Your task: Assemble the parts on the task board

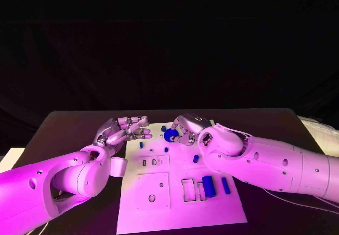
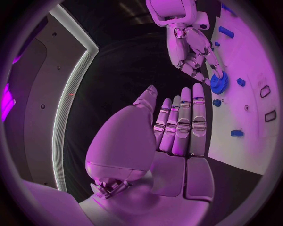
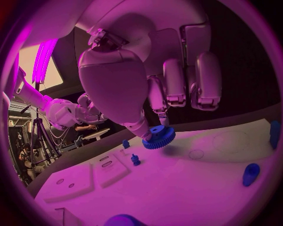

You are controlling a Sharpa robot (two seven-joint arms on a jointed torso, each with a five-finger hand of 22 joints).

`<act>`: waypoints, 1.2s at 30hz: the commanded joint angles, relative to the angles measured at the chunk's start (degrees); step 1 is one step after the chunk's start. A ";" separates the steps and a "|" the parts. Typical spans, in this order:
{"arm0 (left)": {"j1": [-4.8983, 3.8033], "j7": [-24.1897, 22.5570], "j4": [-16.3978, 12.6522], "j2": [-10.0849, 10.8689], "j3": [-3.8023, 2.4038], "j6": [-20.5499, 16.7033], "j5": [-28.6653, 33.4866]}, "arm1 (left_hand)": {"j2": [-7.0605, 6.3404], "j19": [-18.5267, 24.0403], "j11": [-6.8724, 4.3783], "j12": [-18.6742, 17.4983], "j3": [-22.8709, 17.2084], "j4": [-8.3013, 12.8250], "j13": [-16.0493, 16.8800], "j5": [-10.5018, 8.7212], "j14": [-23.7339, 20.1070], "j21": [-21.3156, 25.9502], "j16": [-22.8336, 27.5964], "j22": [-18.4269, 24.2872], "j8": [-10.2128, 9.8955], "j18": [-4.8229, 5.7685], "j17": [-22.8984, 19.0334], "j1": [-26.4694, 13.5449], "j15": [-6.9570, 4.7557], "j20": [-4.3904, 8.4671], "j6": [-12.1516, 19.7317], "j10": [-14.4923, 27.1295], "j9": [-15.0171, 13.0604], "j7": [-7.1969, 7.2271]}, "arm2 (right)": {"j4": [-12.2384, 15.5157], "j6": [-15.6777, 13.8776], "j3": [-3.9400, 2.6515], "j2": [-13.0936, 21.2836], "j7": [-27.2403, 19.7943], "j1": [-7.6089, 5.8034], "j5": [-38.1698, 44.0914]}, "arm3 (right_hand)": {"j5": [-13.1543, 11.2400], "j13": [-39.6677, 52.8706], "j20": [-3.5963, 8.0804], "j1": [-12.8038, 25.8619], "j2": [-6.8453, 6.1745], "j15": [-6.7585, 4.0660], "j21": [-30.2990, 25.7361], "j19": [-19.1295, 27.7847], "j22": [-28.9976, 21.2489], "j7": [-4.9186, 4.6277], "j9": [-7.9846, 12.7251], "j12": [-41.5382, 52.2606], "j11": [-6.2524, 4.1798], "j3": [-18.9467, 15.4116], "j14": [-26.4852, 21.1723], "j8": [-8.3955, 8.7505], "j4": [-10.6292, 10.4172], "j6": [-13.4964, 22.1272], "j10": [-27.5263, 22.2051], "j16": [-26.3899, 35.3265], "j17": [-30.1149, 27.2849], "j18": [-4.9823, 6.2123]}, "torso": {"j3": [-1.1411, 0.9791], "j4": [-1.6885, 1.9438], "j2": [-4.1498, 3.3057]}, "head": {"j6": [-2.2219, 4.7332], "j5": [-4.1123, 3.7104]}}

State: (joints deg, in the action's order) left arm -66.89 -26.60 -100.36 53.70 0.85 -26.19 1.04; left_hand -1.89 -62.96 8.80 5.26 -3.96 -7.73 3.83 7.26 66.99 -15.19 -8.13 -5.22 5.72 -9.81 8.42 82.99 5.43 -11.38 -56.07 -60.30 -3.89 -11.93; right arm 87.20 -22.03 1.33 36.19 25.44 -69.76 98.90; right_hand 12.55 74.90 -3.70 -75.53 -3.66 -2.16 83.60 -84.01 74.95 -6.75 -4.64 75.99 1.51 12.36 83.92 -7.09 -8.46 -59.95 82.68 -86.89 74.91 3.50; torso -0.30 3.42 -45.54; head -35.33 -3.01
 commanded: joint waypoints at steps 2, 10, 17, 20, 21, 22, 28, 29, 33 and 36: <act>-0.07 -0.52 -0.01 -0.04 -0.04 1.06 0.06 | 0.43 -0.42 0.13 -0.19 -0.06 0.36 -0.06 -0.21 0.30 0.31 0.28 0.07 -0.26 -0.68 0.07 -0.08 0.19 -0.01 -0.02 -0.21 0.05 -0.08 | -0.41 -1.03 -0.07 -0.97 -0.06 -0.03 0.85 | 0.36 3.50 0.33 -0.37 0.27 -0.35 0.17 -0.73 0.81 0.01 -0.09 -0.16 0.20 0.38 4.84 -0.07 0.12 -0.35 0.29 -0.20 8.63 -0.64 | 0.04 0.15 -0.02 | -0.08 -0.07; -0.07 -0.55 0.04 -0.10 -0.04 1.05 0.06 | 0.43 -0.42 0.13 -0.19 -0.06 0.36 -0.06 -0.21 0.30 0.31 0.28 0.07 -0.26 -0.68 0.07 -0.08 0.19 -0.01 -0.02 -0.21 0.05 -0.08 | -3.30 -0.22 -0.10 -3.59 -0.46 -0.03 0.53 | 0.38 3.53 0.33 -0.37 0.24 -0.35 0.19 -0.74 0.85 0.01 -0.08 -0.13 0.21 0.41 4.85 -0.06 0.14 -0.35 0.31 -0.23 8.70 -0.65 | 0.05 0.11 -0.06 | -0.17 0.14; -0.07 -0.56 0.05 -0.19 -0.04 1.05 0.06 | 0.43 -0.42 0.13 -0.19 -0.06 0.36 -0.06 -0.21 0.30 0.31 0.28 0.07 -0.26 -0.68 0.07 -0.08 0.19 -0.01 -0.02 -0.21 0.05 -0.08 | -6.67 0.94 -0.08 -6.25 -0.78 -0.07 0.17 | 0.29 3.55 0.32 -0.28 0.12 -0.34 0.19 -0.74 0.85 -0.04 -0.06 -0.14 0.24 0.47 4.86 -0.02 0.17 -0.29 0.31 -0.27 8.78 -0.65 | 0.07 0.14 -0.04 | -0.18 0.21; -0.08 -0.57 0.07 -0.29 -0.04 1.09 0.06 | 0.43 -0.42 0.13 -0.19 -0.06 0.36 -0.06 -0.21 0.30 0.31 0.28 0.07 -0.26 -0.68 0.07 -0.08 0.19 -0.01 -0.02 -0.21 0.05 -0.08 | -7.52 1.41 -0.07 -7.20 -0.84 0.01 0.03 | 0.18 3.58 0.31 -0.21 0.05 -0.32 0.19 -0.74 0.86 -0.07 -0.04 -0.14 0.27 0.52 4.86 0.02 0.18 -0.24 0.33 -0.27 8.77 -0.65 | -0.01 0.22 -0.07 | -0.24 0.37; -0.08 -0.57 0.09 -0.31 -0.04 1.08 0.06 | 0.43 -0.42 0.13 -0.19 -0.06 0.36 -0.06 -0.21 0.30 0.31 0.28 0.07 -0.26 -0.68 0.07 -0.08 0.19 -0.01 -0.02 -0.21 0.05 -0.08 | -7.67 1.49 -0.06 -7.37 -0.86 0.02 -0.01 | 0.18 3.58 0.31 -0.21 0.05 -0.32 0.19 -0.74 0.86 -0.07 -0.04 -0.14 0.27 0.52 4.86 0.02 0.18 -0.24 0.33 -0.27 8.77 -0.65 | -0.04 0.17 -0.06 | -0.28 0.50; -0.08 -0.55 0.11 -0.33 -0.04 1.08 0.06 | 0.43 -0.42 0.13 -0.19 -0.06 0.36 -0.06 -0.21 0.30 0.31 0.28 0.07 -0.26 -0.68 0.07 -0.08 0.19 -0.01 -0.02 -0.21 0.05 -0.08 | -7.98 1.67 -0.06 -7.70 -0.89 0.06 -0.09 | 0.18 3.58 0.31 -0.21 0.05 -0.32 0.19 -0.74 0.86 -0.07 -0.04 -0.14 0.27 0.52 4.86 0.02 0.18 -0.24 0.33 -0.27 8.77 -0.65 | -0.05 0.19 -0.08 | -0.28 0.53; -0.08 -0.51 0.14 -0.43 -0.04 1.09 0.06 | 0.43 -0.42 0.13 -0.19 -0.06 0.36 -0.06 -0.21 0.30 0.31 0.28 0.07 -0.26 -0.68 0.07 -0.08 0.19 -0.01 -0.02 -0.21 0.05 -0.08 | -9.00 2.08 -0.03 -8.61 -0.99 0.15 -0.44 | 0.00 3.54 0.28 -0.08 -0.07 -0.28 0.18 -0.73 0.84 -0.13 0.00 -0.26 0.31 0.62 4.86 0.11 0.19 -0.12 0.28 -0.26 8.77 -0.65 | 0.06 0.21 -0.06 | -0.30 0.52; -0.08 -0.50 0.13 -0.44 -0.04 1.09 0.06 | 0.43 -0.42 0.13 -0.19 -0.06 0.36 -0.06 -0.21 0.30 0.31 0.28 0.07 -0.26 -0.68 0.07 -0.08 0.19 -0.01 -0.02 -0.21 0.05 -0.08 | -9.17 2.13 -0.03 -8.70 -0.99 0.15 -0.49 | -0.04 3.50 0.28 -0.06 -0.12 -0.27 0.18 -0.73 0.85 -0.14 0.01 -0.32 0.33 0.65 4.86 0.14 0.21 -0.07 0.25 -0.27 8.77 -0.65 | 0.05 0.18 -0.07 | -0.31 0.58; -0.08 -0.48 0.12 -0.43 -0.04 1.09 0.06 | 0.43 -0.42 0.13 -0.19 -0.06 0.36 -0.06 -0.21 0.30 0.31 0.28 0.07 -0.26 -0.68 0.07 -0.08 0.19 -0.01 -0.02 -0.21 0.05 -0.08 | -9.64 2.60 -0.02 -8.92 -1.00 0.16 -0.64 | -0.15 3.46 0.25 0.01 -0.27 -0.23 0.17 -0.72 0.83 -0.21 0.06 -0.42 0.37 0.74 4.87 0.25 0.27 0.08 0.21 -0.28 8.82 -0.65 | 0.04 0.19 -0.06 | -0.35 0.65; -0.08 -0.45 0.12 -0.42 -0.04 1.10 0.06 | 0.43 -0.42 0.13 -0.19 -0.06 0.36 -0.06 -0.21 0.30 0.31 0.28 0.07 -0.26 -0.68 0.07 -0.08 0.19 -0.01 -0.02 -0.21 0.05 -0.08 | -9.70 3.09 -0.02 -8.98 -0.96 0.16 -0.72 | -0.40 3.48 0.21 0.16 -0.43 -0.18 0.16 -0.71 0.81 -0.28 0.11 -0.46 0.44 0.81 4.86 0.35 0.30 0.22 0.21 -0.28 8.82 -0.65 | 0.04 0.18 -0.04 | -0.45 0.67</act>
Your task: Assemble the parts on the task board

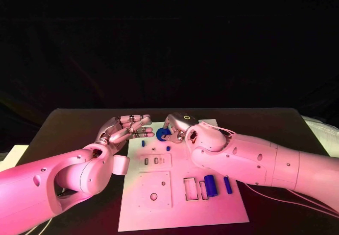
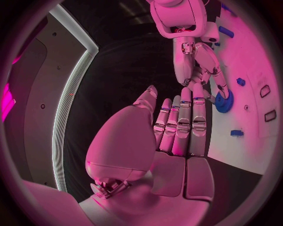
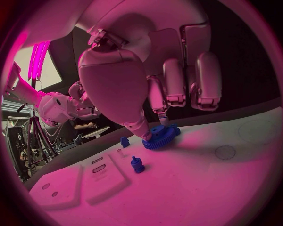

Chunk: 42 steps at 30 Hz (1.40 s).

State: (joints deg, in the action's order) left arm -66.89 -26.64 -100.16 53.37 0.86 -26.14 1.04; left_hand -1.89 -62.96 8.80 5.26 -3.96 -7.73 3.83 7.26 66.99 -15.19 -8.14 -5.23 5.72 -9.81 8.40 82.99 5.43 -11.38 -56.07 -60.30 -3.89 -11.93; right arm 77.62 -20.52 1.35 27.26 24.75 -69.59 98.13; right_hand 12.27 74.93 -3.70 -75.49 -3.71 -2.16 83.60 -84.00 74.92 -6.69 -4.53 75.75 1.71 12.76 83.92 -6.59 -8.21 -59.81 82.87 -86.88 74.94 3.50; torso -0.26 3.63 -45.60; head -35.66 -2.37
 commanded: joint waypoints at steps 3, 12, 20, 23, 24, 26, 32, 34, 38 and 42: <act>-0.07 -0.38 -0.09 -0.07 -0.05 1.07 0.06 | 0.43 -0.42 0.13 -0.19 -0.06 0.37 -0.06 -0.21 0.30 0.31 0.28 0.09 -0.26 -0.68 0.10 -0.07 0.19 -0.01 -0.02 -0.21 0.05 -0.08 | -0.04 1.90 -0.04 0.08 -0.17 -0.01 0.02 | -0.30 3.45 0.18 0.22 -0.48 -0.14 0.16 -0.70 0.83 -0.39 0.03 -0.27 0.29 0.46 4.86 -0.09 0.06 0.17 0.00 -0.28 8.78 -0.65 | -0.04 -0.07 0.02 | -0.14 0.09; -0.07 -0.30 -0.13 0.02 -0.05 1.08 0.06 | 0.43 -0.42 0.13 -0.19 -0.06 0.37 -0.06 -0.21 0.30 0.31 0.28 0.09 -0.26 -0.68 0.10 -0.07 0.19 -0.01 -0.02 -0.21 0.05 -0.08 | -0.06 2.10 -0.03 0.35 -0.86 -0.03 -0.99 | -3.78 2.40 -0.42 2.26 -2.24 0.63 0.08 -0.59 0.72 -1.44 0.81 -2.06 1.25 -0.40 4.95 2.49 -0.56 4.27 -0.87 -0.52 9.36 -0.65 | -0.07 -0.17 0.02 | -0.17 0.15; -0.08 -0.18 -0.13 -0.07 -0.05 1.10 0.06 | 0.44 -0.44 0.16 -0.35 -0.09 0.55 -0.08 -0.24 0.30 0.41 0.47 0.17 -0.37 -0.67 0.15 -0.09 0.22 -0.02 -0.02 -0.19 0.06 -0.14 | -1.04 6.50 -0.03 0.20 -0.16 -0.24 -5.20 | -2.49 2.59 -0.97 5.48 -1.86 1.02 0.13 -0.58 0.84 -1.64 0.52 -2.21 1.57 -1.71 5.04 2.78 -2.98 4.38 -0.91 -0.77 9.90 -0.63 | -0.07 -0.03 0.02 | -0.22 -0.03; -0.08 -0.17 -0.10 -0.06 -0.05 1.08 0.06 | 0.44 -0.45 0.19 -0.40 -0.09 0.59 -0.09 -0.24 0.30 0.43 0.51 0.19 -0.41 -0.67 0.16 -0.10 0.22 -0.02 0.02 -0.15 0.07 -0.19 | -0.95 5.48 -0.02 0.47 -0.06 -0.27 -5.62 | -2.44 2.58 -0.99 5.69 -1.99 1.04 0.12 -0.56 0.82 -1.67 0.53 -2.27 1.59 -1.89 5.03 2.83 -3.09 4.45 -0.95 -0.76 9.90 -0.63 | -0.07 -0.10 0.01 | -0.18 0.00; -0.08 -0.16 -0.08 -0.06 -0.05 1.08 0.06 | 0.44 -0.45 0.19 -0.40 -0.09 0.59 -0.09 -0.24 0.30 0.43 0.51 0.19 -0.41 -0.67 0.16 -0.10 0.22 -0.02 0.02 -0.15 0.07 -0.19 | -0.81 4.61 -0.02 0.64 -0.20 -0.28 -5.69 | -2.46 2.59 -1.00 5.82 -2.14 1.05 0.12 -0.56 0.83 -1.69 0.54 -2.29 1.61 -2.03 5.03 2.88 -3.16 4.54 -0.96 -0.76 9.90 -0.63 | -0.08 -0.15 0.02 | -0.17 0.04; -0.08 -0.15 -0.06 -0.06 -0.05 1.08 0.06 | 0.45 -0.45 0.21 -0.43 -0.10 0.61 -0.09 -0.23 0.30 0.45 0.54 0.20 -0.44 -0.66 0.17 -0.10 0.23 -0.02 0.04 -0.12 0.08 -0.20 | 0.06 1.61 -0.03 1.49 -0.97 -0.29 -5.82 | -2.50 2.64 -1.01 5.90 -2.23 1.07 0.14 -0.57 0.87 -1.71 0.54 -2.24 1.62 -2.12 5.04 2.90 -3.21 4.59 -0.94 -0.79 9.97 -0.63 | -0.08 -0.18 0.05 | -0.13 0.01; -0.08 -0.14 -0.06 0.17 -0.05 1.10 0.06 | 0.45 -0.45 0.21 -0.43 -0.10 0.62 -0.09 -0.23 0.30 0.45 0.54 0.20 -0.44 -0.66 0.17 -0.10 0.23 -0.02 0.04 -0.12 0.08 -0.20 | 5.23 -5.35 -0.42 6.41 -3.58 -0.42 -7.31 | -0.44 3.09 -0.95 5.11 -1.86 0.92 0.31 -0.70 1.18 -1.43 0.31 -1.85 1.38 -1.78 5.06 2.50 -2.82 3.55 -0.66 -0.84 10.07 -0.68 | -0.09 -0.38 0.15 | 0.02 -0.06; -0.08 -0.17 -0.07 0.27 -0.05 1.09 0.06 | 0.48 -0.46 0.22 -0.47 -0.12 0.65 -0.10 -0.23 0.31 0.46 0.57 0.21 -0.47 -0.66 0.18 -0.09 0.24 -0.02 0.05 -0.10 0.08 -0.21 | 6.83 -6.45 -0.54 8.21 -4.35 -0.66 -8.83 | 0.01 3.18 -0.91 4.73 -1.80 0.88 0.30 -0.69 1.16 -1.39 0.29 -1.80 1.34 -1.61 5.05 2.50 -2.56 3.42 -0.62 -0.81 10.02 -0.68 | -0.11 -0.57 0.22 | 0.12 -0.04; -0.07 -0.32 -0.02 0.56 -0.05 1.23 0.11 | 0.48 -0.46 0.22 -0.47 -0.12 0.65 -0.10 -0.23 0.31 0.46 0.57 0.21 -0.47 -0.66 0.18 -0.09 0.24 -0.02 0.05 -0.10 0.08 -0.21 | 11.21 -6.12 -0.78 14.57 -7.01 -1.85 -15.33 | 0.30 3.39 -0.85 3.92 -2.00 0.83 0.31 -0.68 1.16 -1.39 0.30 -1.64 1.30 -1.40 5.05 2.59 -1.83 3.36 -0.53 -0.83 10.08 -0.68 | -0.14 -1.22 0.44 | 0.23 0.07; -0.07 -0.45 0.54 0.52 -0.05 1.41 0.34 | 0.49 -0.46 0.22 -0.49 -0.14 0.68 -0.10 -0.22 0.31 0.47 0.59 0.22 -0.48 -0.66 0.18 -0.07 0.24 -0.02 0.06 -0.09 0.08 -0.21 | 13.54 -2.27 -0.87 20.44 -11.40 -3.06 -20.47 | -1.30 3.30 -0.88 3.00 -2.37 0.91 0.27 -0.62 1.12 -1.53 0.38 -1.99 1.41 -1.39 5.08 2.77 -0.93 3.58 -0.75 -0.90 10.26 -0.67 | -0.32 -2.02 0.90 | 0.10 0.10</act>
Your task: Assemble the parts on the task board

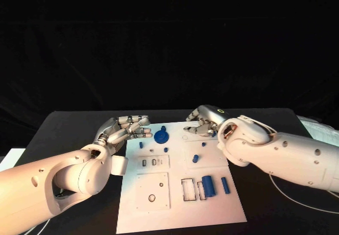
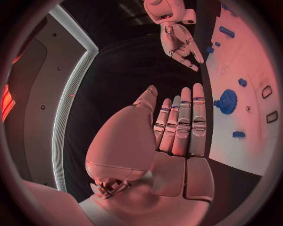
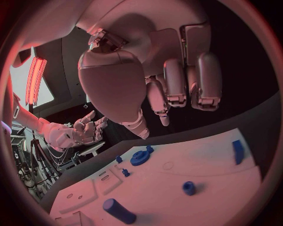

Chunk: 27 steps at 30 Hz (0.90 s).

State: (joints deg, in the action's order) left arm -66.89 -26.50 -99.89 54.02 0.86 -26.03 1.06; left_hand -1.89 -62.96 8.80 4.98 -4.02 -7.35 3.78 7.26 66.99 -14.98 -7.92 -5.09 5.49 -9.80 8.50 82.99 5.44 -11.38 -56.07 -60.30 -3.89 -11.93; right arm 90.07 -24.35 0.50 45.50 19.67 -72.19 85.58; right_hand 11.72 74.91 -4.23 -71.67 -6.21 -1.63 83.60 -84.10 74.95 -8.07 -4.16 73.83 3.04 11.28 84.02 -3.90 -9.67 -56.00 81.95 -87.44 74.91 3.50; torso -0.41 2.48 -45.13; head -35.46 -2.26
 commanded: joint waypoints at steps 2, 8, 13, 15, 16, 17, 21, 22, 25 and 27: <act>-0.07 -0.65 0.63 -0.26 -0.04 1.38 0.38 | 0.49 -0.46 0.22 -0.22 -0.09 0.31 -0.05 -0.22 0.31 0.26 0.37 0.08 -0.25 -0.67 0.08 -0.07 0.24 -0.02 0.06 -0.09 0.08 -0.21 | 1.39 3.79 -0.04 4.47 -9.01 -0.87 -9.61 | -1.54 3.47 -0.39 -2.52 0.09 0.40 0.29 -0.50 1.16 -0.20 0.02 -0.01 0.11 0.52 5.00 0.09 1.82 -0.24 0.13 -0.39 10.40 -0.68 | -0.25 -1.16 0.63 | -0.10 -0.10; -0.05 -0.78 1.56 -0.90 -0.04 1.81 0.45 | 0.57 -0.48 0.22 -0.27 -0.17 0.42 -0.05 -0.21 0.33 0.29 0.43 0.11 -0.28 -0.67 0.11 0.01 0.24 -0.02 0.04 -0.10 0.08 -0.18 | -1.08 7.83 -0.02 8.05 -16.01 -1.36 -11.36 | -2.33 3.06 -0.54 -6.45 -0.80 0.59 0.54 -0.62 1.76 -0.53 0.23 -0.96 0.33 1.17 5.22 0.40 5.11 0.62 -0.52 -0.91 11.56 -0.80 | -0.61 -1.97 1.11 | -0.36 -0.16; -0.03 -0.81 2.05 -1.31 -0.03 2.02 0.46 | 0.65 -0.50 0.19 -0.30 -0.25 0.53 -0.05 -0.20 0.36 0.32 0.50 0.14 -0.30 -0.67 0.13 0.09 0.23 -0.01 0.00 -0.14 0.07 -0.15 | -5.13 9.68 0.04 7.73 -19.37 -1.21 -10.42 | -1.95 2.13 -0.71 -7.49 -0.94 0.79 0.74 -0.75 2.21 -0.73 0.30 -2.44 0.51 1.36 5.31 0.35 6.06 1.48 -1.32 -1.13 12.04 -0.89 | -0.86 -2.31 1.34 | -0.43 -0.30; -0.01 -0.83 2.20 -1.43 -0.03 2.09 0.46 | 0.65 -0.50 0.19 -0.30 -0.25 0.53 -0.05 -0.20 0.36 0.32 0.50 0.14 -0.30 -0.67 0.13 0.09 0.23 -0.01 0.00 -0.14 0.07 -0.15 | -6.79 10.17 0.06 7.22 -20.36 -0.94 -9.84 | -1.84 1.87 -0.74 -7.62 -0.97 0.80 0.76 -0.76 2.26 -0.74 0.28 -2.85 0.52 1.39 5.32 0.30 6.21 1.46 -1.54 -1.15 12.08 -0.90 | -0.99 -2.39 1.34 | -0.49 -0.20; -0.01 -0.84 2.26 -1.46 -0.03 2.11 0.46 | 0.65 -0.50 0.19 -0.30 -0.25 0.53 -0.05 -0.20 0.36 0.32 0.50 0.14 -0.30 -0.67 0.13 0.09 0.23 -0.01 0.00 -0.14 0.07 -0.15 | -7.31 10.24 0.06 7.03 -20.64 -0.83 -9.71 | -1.79 1.86 -0.75 -7.71 -0.97 0.81 0.77 -0.76 2.27 -0.74 0.27 -2.88 0.53 1.41 5.33 0.28 6.29 1.46 -1.55 -1.16 12.12 -0.90 | -1.04 -2.35 1.35 | -0.56 -0.20; 0.00 -0.84 2.33 -1.49 -0.03 2.13 0.46 | 0.65 -0.50 0.19 -0.30 -0.25 0.53 -0.05 -0.20 0.36 0.32 0.50 0.14 -0.30 -0.67 0.13 0.09 0.23 -0.01 0.00 -0.14 0.07 -0.15 | -7.95 10.29 0.07 6.77 -20.95 -0.69 -9.58 | -1.77 1.86 -0.76 -7.73 -0.98 0.81 0.77 -0.76 2.28 -0.74 0.26 -2.88 0.53 1.42 5.33 0.28 6.31 1.46 -1.55 -1.17 12.13 -0.90 | -1.10 -2.36 1.34 | -0.64 -0.19; 0.01 -0.84 2.56 -1.55 -0.03 2.14 0.46 | 0.65 -0.50 0.19 -0.30 -0.25 0.53 -0.05 -0.20 0.36 0.32 0.50 0.14 -0.30 -0.67 0.13 0.09 0.23 -0.01 0.00 -0.14 0.07 -0.15 | -10.68 10.03 0.08 5.26 -21.80 -0.11 -9.30 | -1.68 1.66 -0.79 -8.03 -0.94 0.83 0.80 -0.77 2.34 -0.77 0.25 -3.21 0.54 1.54 5.34 0.27 6.58 1.50 -1.70 -1.19 12.18 -0.91 | -1.14 -2.45 1.28 | -0.58 -0.17; 0.02 -0.84 2.61 -1.58 -0.03 2.16 0.46 | 0.65 -0.50 0.19 -0.30 -0.25 0.53 -0.05 -0.20 0.36 0.32 0.50 0.14 -0.30 -0.67 0.13 0.09 0.23 -0.01 0.00 -0.14 0.07 -0.15 | -11.27 9.98 0.08 4.87 -21.95 0.02 -9.26 | -1.70 1.61 -0.80 -8.11 -0.97 0.84 0.80 -0.76 2.35 -0.78 0.25 -3.30 0.55 1.55 5.33 0.29 6.68 1.56 -1.74 -1.19 12.17 -0.91 | -1.17 -2.46 1.27 | -0.58 -0.20; 0.02 -0.84 2.72 -1.69 -0.03 2.21 0.46 | 0.65 -0.50 0.19 -0.30 -0.25 0.53 -0.05 -0.20 0.36 0.32 0.50 0.14 -0.30 -0.67 0.13 0.09 0.23 -0.01 0.00 -0.14 0.07 -0.15 | -12.57 10.10 0.09 3.87 -22.27 0.28 -9.21 | -1.76 1.56 -0.82 -8.23 -1.01 0.86 0.79 -0.74 2.33 -0.80 0.26 -3.38 0.57 1.57 5.33 0.30 6.83 1.63 -1.77 -1.18 12.16 -0.91 | -1.18 -2.30 1.28 | -0.69 -0.31; 0.03 -0.84 2.77 -1.74 -0.03 2.25 0.46 | 0.65 -0.50 0.19 -0.30 -0.25 0.53 -0.05 -0.20 0.36 0.32 0.50 0.14 -0.30 -0.67 0.13 0.09 0.23 -0.01 0.00 -0.14 0.07 -0.15 | -13.23 10.35 0.09 3.29 -22.45 0.45 -9.17 | -1.80 1.56 -0.83 -8.39 -1.00 0.86 0.79 -0.74 2.34 -0.80 0.24 -3.39 0.57 1.63 5.32 0.27 6.98 1.61 -1.77 -1.17 12.14 -0.91 | -1.15 -2.22 1.25 | -0.80 -0.37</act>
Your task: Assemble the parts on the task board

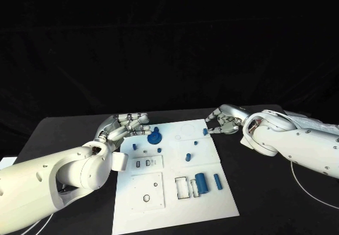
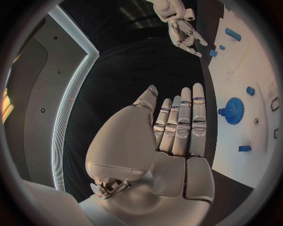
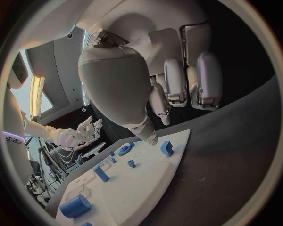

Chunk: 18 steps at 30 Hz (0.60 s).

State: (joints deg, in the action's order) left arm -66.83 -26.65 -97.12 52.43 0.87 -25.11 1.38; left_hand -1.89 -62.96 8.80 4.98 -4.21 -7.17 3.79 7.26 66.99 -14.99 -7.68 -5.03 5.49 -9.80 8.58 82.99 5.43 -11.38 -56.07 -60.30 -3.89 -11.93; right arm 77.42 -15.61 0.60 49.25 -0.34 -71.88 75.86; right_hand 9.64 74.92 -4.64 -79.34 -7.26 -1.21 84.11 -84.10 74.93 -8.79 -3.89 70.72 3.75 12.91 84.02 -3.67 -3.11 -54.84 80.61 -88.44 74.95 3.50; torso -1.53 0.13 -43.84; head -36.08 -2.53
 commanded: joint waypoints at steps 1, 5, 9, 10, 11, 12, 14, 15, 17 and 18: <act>-0.02 -0.69 0.02 -0.17 -0.04 1.34 0.15 | 0.65 -0.50 0.19 -0.30 -0.06 0.34 -0.05 -0.20 0.35 0.32 0.26 0.08 -0.30 -0.68 0.06 0.09 0.23 -0.01 0.00 -0.14 0.07 -0.14 | -0.86 1.73 0.00 -0.73 -2.51 0.24 0.60 | 0.28 1.56 -0.42 -0.84 0.08 0.45 0.28 -0.73 2.35 -0.07 -0.05 -0.28 -0.15 0.06 5.32 0.01 0.54 0.42 -0.41 -0.17 12.13 -0.90 | 0.01 0.15 -0.05 | -0.23 -0.13; -0.01 -0.69 0.12 -0.20 -0.04 1.35 0.15 | 0.65 -0.50 0.19 -0.30 -0.06 0.34 -0.05 -0.20 0.35 0.32 0.26 0.08 -0.30 -0.68 0.06 0.09 0.23 -0.01 0.00 -0.14 0.07 -0.14 | -1.83 2.02 0.01 -1.58 -2.70 0.70 0.91 | 0.30 1.63 -0.44 -1.18 0.22 0.44 0.29 -0.72 2.37 -0.06 -0.11 -0.22 -0.16 0.29 5.33 -0.10 0.92 0.16 -0.33 -0.18 12.15 -0.90 | 0.03 0.10 0.01 | -0.47 0.00; 0.00 -0.67 0.19 -0.20 -0.04 1.34 0.15 | 0.73 -0.53 0.17 -0.34 -0.16 0.49 -0.05 -0.19 0.38 0.36 0.35 0.12 -0.34 -0.68 0.09 0.19 0.21 0.01 -0.04 -0.19 0.06 -0.13 | -2.96 1.97 0.01 -2.36 -2.59 1.19 1.07 | 0.37 1.74 -0.44 -1.43 0.49 0.43 0.31 -0.72 2.41 -0.05 -0.18 -0.07 -0.18 0.59 5.32 -0.21 1.23 -0.17 -0.21 -0.18 12.16 -0.91 | 0.04 0.08 0.01 | -0.58 0.06; 0.00 -0.67 0.20 -0.20 -0.04 1.34 0.15 | 0.73 -0.53 0.17 -0.34 -0.16 0.49 -0.05 -0.19 0.38 0.36 0.35 0.12 -0.34 -0.68 0.09 0.19 0.21 0.01 -0.04 -0.19 0.06 -0.13 | -3.21 1.95 0.01 -2.52 -2.52 1.26 1.11 | 0.40 1.81 -0.44 -1.51 0.65 0.42 0.33 -0.73 2.45 -0.05 -0.20 0.01 -0.19 0.74 5.33 -0.25 1.34 -0.34 -0.15 -0.19 12.18 -0.91 | 0.04 0.09 0.00 | -0.58 0.07; 0.00 -0.67 0.21 -0.20 -0.04 1.34 0.15 | 0.73 -0.53 0.17 -0.34 -0.16 0.49 -0.05 -0.19 0.38 0.36 0.35 0.12 -0.34 -0.68 0.09 0.19 0.21 0.01 -0.04 -0.19 0.06 -0.13 | -3.40 1.94 0.01 -2.64 -2.44 1.31 1.15 | 0.41 1.84 -0.44 -1.52 0.72 0.42 0.33 -0.73 2.45 -0.05 -0.22 0.05 -0.19 0.80 5.33 -0.27 1.38 -0.42 -0.12 -0.18 12.17 -0.91 | 0.03 0.09 0.00 | -0.59 0.07; 0.00 -0.67 0.21 -0.21 -0.04 1.34 0.15 | 0.73 -0.53 0.17 -0.34 -0.16 0.49 -0.05 -0.19 0.38 0.36 0.35 0.12 -0.34 -0.68 0.09 0.19 0.21 0.01 -0.04 -0.19 0.06 -0.13 | -3.49 1.95 0.01 -2.70 -2.40 1.33 1.18 | 0.42 1.87 -0.44 -1.53 0.77 0.42 0.34 -0.74 2.46 -0.05 -0.22 0.09 -0.19 0.84 5.33 -0.29 1.40 -0.48 -0.09 -0.18 12.17 -0.91 | 0.05 0.11 0.02 | -0.61 0.06; 0.00 -0.66 0.22 -0.22 -0.04 1.34 0.15 | 0.73 -0.53 0.17 -0.34 -0.16 0.49 -0.05 -0.19 0.38 0.36 0.35 0.12 -0.34 -0.68 0.09 0.19 0.21 0.01 -0.04 -0.19 0.06 -0.13 | -3.92 1.95 0.01 -2.95 -2.16 1.41 1.35 | 0.45 1.90 -0.43 -1.58 0.94 0.41 0.34 -0.73 2.46 -0.04 -0.26 0.12 -0.21 1.02 5.33 -0.35 1.51 -0.73 -0.05 -0.20 12.21 -0.91 | 0.05 0.14 0.01 | -0.66 0.01; 0.00 -0.65 0.23 -0.23 -0.04 1.34 0.15 | 0.73 -0.53 0.17 -0.34 -0.16 0.49 -0.05 -0.19 0.38 0.36 0.35 0.12 -0.34 -0.68 0.09 0.19 0.21 0.01 -0.04 -0.19 0.06 -0.13 | -4.15 1.99 0.01 -3.07 -2.04 1.45 1.47 | 0.48 1.92 -0.42 -1.65 1.04 0.40 0.33 -0.72 2.45 -0.02 -0.28 0.15 -0.23 1.16 5.34 -0.37 1.62 -0.87 -0.03 -0.20 12.22 -0.91 | 0.06 0.17 0.00 | -0.68 -0.06; 0.00 -0.64 0.25 -0.24 -0.04 1.33 0.15 | 0.73 -0.53 0.17 -0.34 -0.16 0.49 -0.05 -0.19 0.38 0.36 0.35 0.12 -0.34 -0.68 0.09 0.19 0.21 0.01 -0.04 -0.19 0.06 -0.13 | -4.49 2.08 0.01 -3.24 -1.87 1.49 1.63 | 0.48 1.91 -0.42 -1.72 1.11 0.39 0.35 -0.74 2.49 -0.01 -0.28 0.11 -0.24 1.29 5.33 -0.38 1.74 -1.00 -0.03 -0.20 12.22 -0.91 | 0.05 0.18 -0.01 | -0.70 -0.22; 0.00 -0.63 0.26 -0.24 -0.04 1.32 0.15 | 0.73 -0.53 0.17 -0.34 -0.16 0.49 -0.05 -0.19 0.38 0.36 0.35 0.12 -0.34 -0.68 0.09 0.19 0.21 0.01 -0.04 -0.19 0.06 -0.13 | -4.63 2.14 0.01 -3.31 -1.79 1.51 1.72 | 0.50 2.00 -0.41 -1.73 1.16 0.38 0.36 -0.74 2.51 0.00 -0.30 0.25 -0.26 1.38 5.33 -0.40 1.80 -1.10 0.05 -0.20 12.22 -0.92 | 0.05 0.15 0.01 | -0.72 -0.23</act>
State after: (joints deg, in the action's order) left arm -66.82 -26.65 -96.81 52.30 0.87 -24.93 1.42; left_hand -1.58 -62.96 8.80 4.98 -4.44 -6.94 3.79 7.26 66.99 -14.99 -7.68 -4.95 5.49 -9.80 8.62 83.30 5.43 -11.38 -56.07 -60.30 -3.89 -11.93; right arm 72.98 -14.46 0.61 46.06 -2.05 -70.43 76.41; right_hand 9.88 75.08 -4.64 -80.81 -6.24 -1.21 84.11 -84.10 74.92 -8.80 -4.12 70.72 3.75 14.23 84.02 -3.74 -1.49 -55.47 80.61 -88.44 74.93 3.50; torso -1.48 0.25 -43.84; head -36.77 -2.62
